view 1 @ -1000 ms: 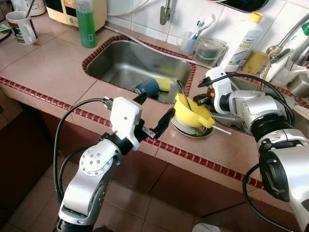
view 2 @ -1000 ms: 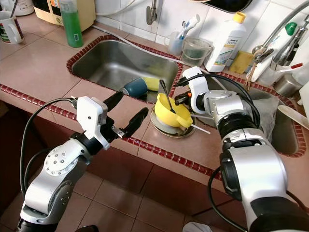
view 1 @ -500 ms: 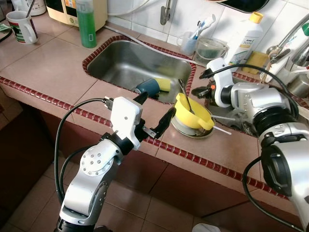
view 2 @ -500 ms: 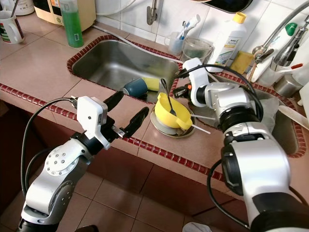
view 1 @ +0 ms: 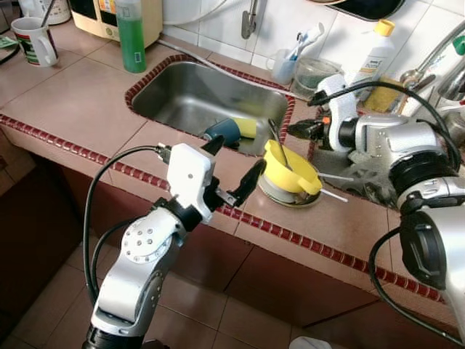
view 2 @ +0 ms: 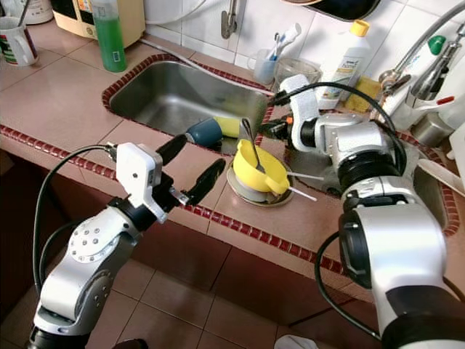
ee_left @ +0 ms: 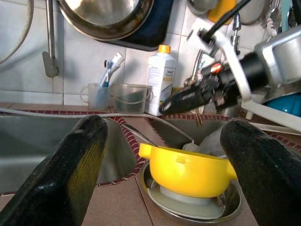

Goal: Kitchen organization

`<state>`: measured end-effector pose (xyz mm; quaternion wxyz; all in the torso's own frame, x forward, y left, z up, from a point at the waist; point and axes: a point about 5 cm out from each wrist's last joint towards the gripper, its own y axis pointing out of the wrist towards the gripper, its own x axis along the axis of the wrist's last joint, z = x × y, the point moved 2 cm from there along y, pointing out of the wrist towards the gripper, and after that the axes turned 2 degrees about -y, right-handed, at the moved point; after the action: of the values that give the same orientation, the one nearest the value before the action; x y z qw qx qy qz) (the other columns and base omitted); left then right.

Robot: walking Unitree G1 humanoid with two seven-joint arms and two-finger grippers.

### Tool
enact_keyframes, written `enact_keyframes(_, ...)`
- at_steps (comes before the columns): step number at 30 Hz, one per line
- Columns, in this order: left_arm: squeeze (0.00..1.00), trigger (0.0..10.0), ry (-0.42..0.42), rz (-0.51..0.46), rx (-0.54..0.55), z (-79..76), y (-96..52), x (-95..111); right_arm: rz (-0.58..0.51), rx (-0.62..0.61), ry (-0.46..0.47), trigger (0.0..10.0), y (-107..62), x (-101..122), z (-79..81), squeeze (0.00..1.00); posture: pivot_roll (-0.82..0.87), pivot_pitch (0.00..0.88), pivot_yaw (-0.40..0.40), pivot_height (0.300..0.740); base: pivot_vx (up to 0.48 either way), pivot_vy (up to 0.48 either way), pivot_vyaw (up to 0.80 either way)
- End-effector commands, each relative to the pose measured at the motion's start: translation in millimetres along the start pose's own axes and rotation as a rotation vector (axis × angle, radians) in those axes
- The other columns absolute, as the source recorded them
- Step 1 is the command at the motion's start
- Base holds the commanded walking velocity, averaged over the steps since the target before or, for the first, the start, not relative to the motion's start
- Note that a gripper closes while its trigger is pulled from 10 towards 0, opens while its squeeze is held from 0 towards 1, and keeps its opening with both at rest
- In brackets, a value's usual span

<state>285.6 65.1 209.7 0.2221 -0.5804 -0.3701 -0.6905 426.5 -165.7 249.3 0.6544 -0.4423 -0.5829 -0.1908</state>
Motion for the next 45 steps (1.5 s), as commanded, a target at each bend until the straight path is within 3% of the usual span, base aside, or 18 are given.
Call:
enact_keyframes(1,0.00,10.0,0.009,-0.011,-0.012,-1.1,4.0,2,-0.037,-0.009,-0.007,10.0,-9.1,12,-6.3,1.00,0.08,0.072,-0.179,0.740,0.000,0.000,0.00)
enact_keyframes(11,0.00,10.0,-0.012,0.004,-0.035,1.4,8.6,0,0.003,0.024,-0.001,10.0,-10.1,-2,-6.3,1.00,0.07,0.047,-0.166,0.740,0.000,0.000,0.00)
enact_keyframes(22,0.00,10.0,-0.011,0.038,-0.147,-13.3,8.3,-6,0.076,0.062,0.012,10.0,-6.7,-23,-1.8,1.00,0.06,0.035,-0.159,0.740,0.000,0.000,0.00)
enact_keyframes(32,0.00,10.0,-0.017,0.032,-0.167,-19.1,9.2,-6,0.163,0.062,0.003,10.0,-5.8,-40,-2.1,1.00,0.06,0.030,-0.173,0.740,0.000,0.000,0.00)
enact_keyframes(33,0.00,10.0,-0.018,0.031,-0.166,-19.3,9.0,-6,0.169,0.064,0.003,10.0,-5.8,-41,-1.9,0.29,0.06,0.029,-0.176,0.740,0.000,0.000,0.00)
enact_keyframes(34,0.00,10.0,-0.019,0.030,-0.164,-19.8,8.6,-6,0.180,0.059,0.004,10.0,-5.7,-43,-2.2,0.00,0.06,0.028,-0.181,0.740,0.000,0.000,0.00)
enact_keyframes(45,0.00,10.0,-0.036,0.026,-0.147,-24.1,5.7,-6,0.190,0.062,0.021,10.0,-0.2,-49,2.0,0.00,0.08,0.030,-0.200,0.740,0.000,0.000,0.00)
